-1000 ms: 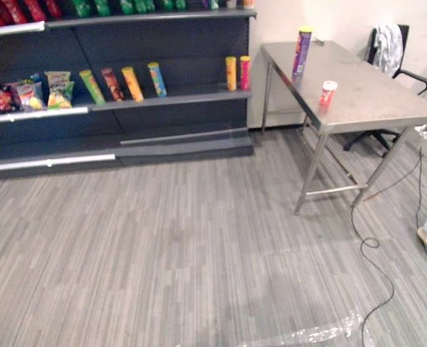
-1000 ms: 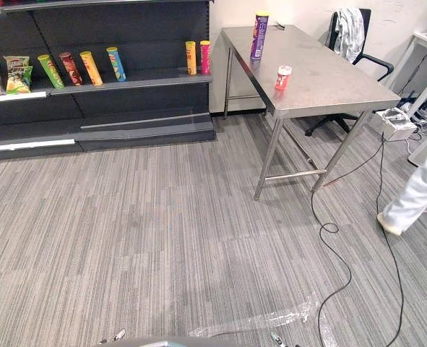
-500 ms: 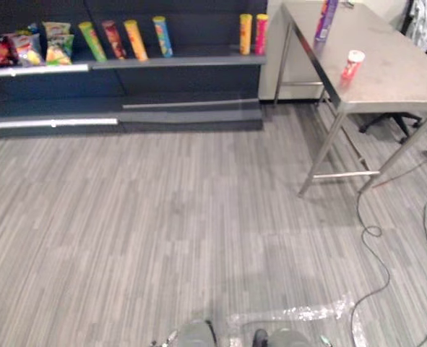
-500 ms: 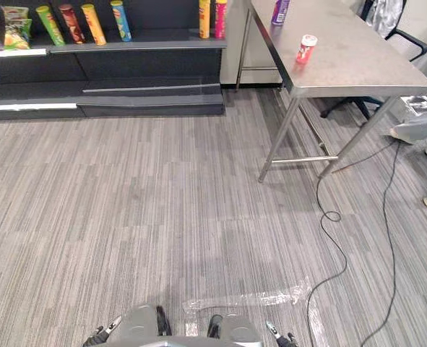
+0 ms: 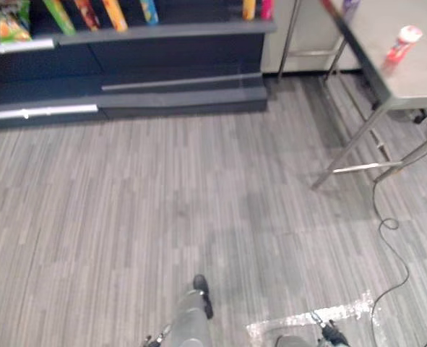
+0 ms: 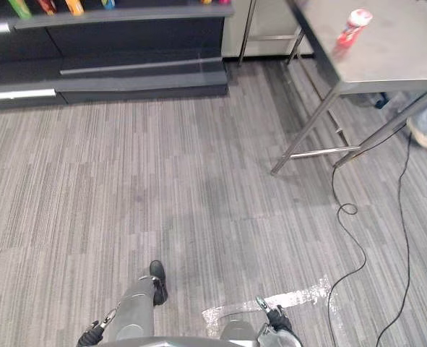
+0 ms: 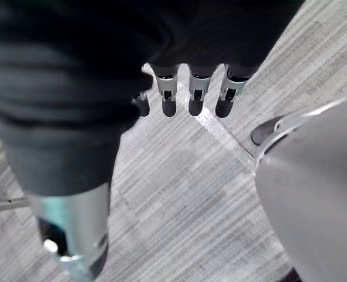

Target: Put the gum and the chips on the shelf.

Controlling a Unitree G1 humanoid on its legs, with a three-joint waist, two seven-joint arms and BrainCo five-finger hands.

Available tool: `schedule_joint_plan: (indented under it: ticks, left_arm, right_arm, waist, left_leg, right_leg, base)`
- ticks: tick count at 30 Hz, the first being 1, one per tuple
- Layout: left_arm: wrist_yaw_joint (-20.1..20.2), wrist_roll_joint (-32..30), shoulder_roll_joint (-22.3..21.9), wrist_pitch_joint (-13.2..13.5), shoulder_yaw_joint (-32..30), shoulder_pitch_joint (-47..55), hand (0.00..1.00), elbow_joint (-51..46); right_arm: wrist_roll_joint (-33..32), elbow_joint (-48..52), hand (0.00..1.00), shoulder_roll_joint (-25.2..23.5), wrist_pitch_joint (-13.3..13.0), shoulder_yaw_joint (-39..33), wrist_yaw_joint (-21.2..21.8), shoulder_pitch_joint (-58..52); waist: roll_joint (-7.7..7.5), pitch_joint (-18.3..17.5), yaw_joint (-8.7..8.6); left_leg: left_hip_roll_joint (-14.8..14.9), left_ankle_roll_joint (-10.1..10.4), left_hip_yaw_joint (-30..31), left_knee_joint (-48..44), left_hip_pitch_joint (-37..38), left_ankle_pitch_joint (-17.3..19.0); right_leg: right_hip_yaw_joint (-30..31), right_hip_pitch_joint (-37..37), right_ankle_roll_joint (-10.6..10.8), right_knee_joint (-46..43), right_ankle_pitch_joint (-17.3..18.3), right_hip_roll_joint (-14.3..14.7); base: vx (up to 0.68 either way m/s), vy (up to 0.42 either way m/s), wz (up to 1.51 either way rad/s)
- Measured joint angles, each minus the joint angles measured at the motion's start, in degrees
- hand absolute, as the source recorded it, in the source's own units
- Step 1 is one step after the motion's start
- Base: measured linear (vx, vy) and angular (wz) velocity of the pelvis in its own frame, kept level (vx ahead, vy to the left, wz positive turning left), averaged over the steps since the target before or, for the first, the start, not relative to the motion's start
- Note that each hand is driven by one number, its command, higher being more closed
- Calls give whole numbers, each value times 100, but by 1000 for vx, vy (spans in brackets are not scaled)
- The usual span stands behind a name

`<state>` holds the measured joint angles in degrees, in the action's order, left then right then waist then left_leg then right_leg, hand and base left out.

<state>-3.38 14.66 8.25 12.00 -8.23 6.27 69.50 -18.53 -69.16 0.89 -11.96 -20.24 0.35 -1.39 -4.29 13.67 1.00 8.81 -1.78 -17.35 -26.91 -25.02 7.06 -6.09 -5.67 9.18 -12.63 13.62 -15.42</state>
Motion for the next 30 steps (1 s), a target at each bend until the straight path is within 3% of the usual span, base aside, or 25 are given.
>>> schedule_joint_plan:
  ticks: [2,4,6,8,10,12,13,14,16,17,18,19,21,23,26,29,30]
  left_arm:
    - [8,8,-14,0,4,-49,0,-15]
    - [38,21,18,2,153,-87,0,-124]
    - [66,26,54,8,212,-90,0,-179]
    - [98,26,61,38,246,-84,0,-232]
    - [125,33,59,72,333,-86,0,-238]
    - [132,41,18,85,332,-152,0,-225]
    - [136,42,-42,121,328,-168,0,-232]
    - [137,43,-49,129,323,-163,0,-230]
    - [178,25,-111,134,196,-149,0,-212]
    - [184,23,-154,131,139,-149,0,-188]
    - [200,13,-229,125,109,-202,0,-118]
    - [226,-1,-370,129,100,-200,0,-112]
    - [252,-16,-405,125,100,-212,0,-114]
    - [246,-15,-440,125,62,-227,0,-121]
    - [241,5,-467,128,-132,-304,0,-130]
    - [240,83,-458,126,-326,-384,0,-170]
    - [241,86,-496,128,-336,-413,0,-221]
  right_arm:
    - [6,-1,0,13,4,-138,2,18]
    - [8,85,0,33,-4,-176,8,43]
    - [9,136,0,48,-24,-161,15,72]
    - [3,195,0,100,-59,-59,25,74]
    - [1,306,0,150,-76,61,31,62]
    - [-26,323,0,197,-85,57,57,46]
    - [-99,327,0,258,-68,54,73,15]
    - [-154,327,0,257,-71,55,72,-4]
    - [-426,328,0,241,-68,38,124,-151]
    - [-450,328,0,244,-63,34,137,-186]
    - [-459,343,0,286,-63,1,147,-236]
    - [-457,343,0,358,-60,-87,148,-233]
    - [-458,355,0,347,-61,-183,146,-233]
    - [-457,352,0,332,-56,-183,147,-251]
    - [-454,339,0,327,-53,-192,147,-257]
    - [-456,344,0,289,-50,-170,141,-290]
    - [-459,374,0,271,-55,-180,136,-287]
  waist:
    - [55,-30,29]
    - [74,-16,-25]
    - [137,24,-97]
    - [177,39,-164]
    - [214,49,-238]
    - [277,61,-259]
    - [360,80,-248]
    - [363,80,-245]
    - [373,86,-251]
    - [375,88,-257]
    - [583,112,-275]
    - [733,100,-256]
    - [795,74,-271]
    - [809,3,-272]
    - [763,-23,-267]
    - [650,22,-249]
    - [653,19,-258]
  left_leg:
    - [-60,-114,-146,-195,148,343]
    - [-219,-281,-291,37,802,561]
    - [-274,-304,-286,296,1350,643]
    - [-355,-301,-288,855,2188,645]
    - [-387,-296,-390,1279,2723,642]
    - [-395,-195,-398,1510,3024,702]
    - [-350,-7,-385,1610,3153,792]
    - [-353,24,-384,1627,3172,806]
    - [-341,397,-294,1680,3408,1004]
    - [-305,484,-263,1684,3494,1057]
    - [-143,600,-226,1775,3648,1099]
    - [-34,747,-262,1921,3771,961]
    - [79,921,-238,2035,3944,637]
    - [180,961,-222,1932,3963,362]
    - [511,1163,127,439,3353,100]
    - [965,1181,466,-1882,2511,-897]
    - [1062,1107,395,-2425,2267,-598]
  right_leg:
    - [108,387,45,-940,-389,-178]
    - [114,1176,-36,-2871,-1553,-485]
    - [46,1604,-161,-4217,-1435,-506]
    - [-316,2009,-385,-4964,-861,-303]
    - [-771,2284,-498,-4519,-408,-130]
    - [-1179,2617,-571,-3249,-299,30]
    - [-1302,2678,-479,-1849,-460,175]
    - [-1298,2666,-482,-1543,-535,193]
    - [-1059,2569,-461,97,-1311,227]
    - [-1052,2502,-459,91,-1657,256]
    - [-1083,2468,-653,-104,-1870,397]
    - [-1118,2571,-752,-466,-1508,511]
    - [-1217,2575,-817,-894,-1058,534]
    - [-1310,2486,-832,-1089,-741,534]
    - [-1485,2208,-861,-1171,-398,547]
    - [-1538,1588,-1005,-1252,-39,584]
    - [-1516,1437,-1045,-1233,76,590]
  base:
    - [520,410,-19]
    - [477,316,-4]
    - [340,133,2]
    - [322,44,0]
    - [307,-14,-2]
    - [363,-140,4]
    - [295,-158,10]
    - [302,-180,14]
    - [324,-220,15]
    - [418,-298,23]
    - [429,-272,15]
    - [503,-303,13]
    - [375,-238,11]
    - [355,-268,25]
    - [287,-213,25]
    - [274,-82,1]
    - [305,-27,-11]
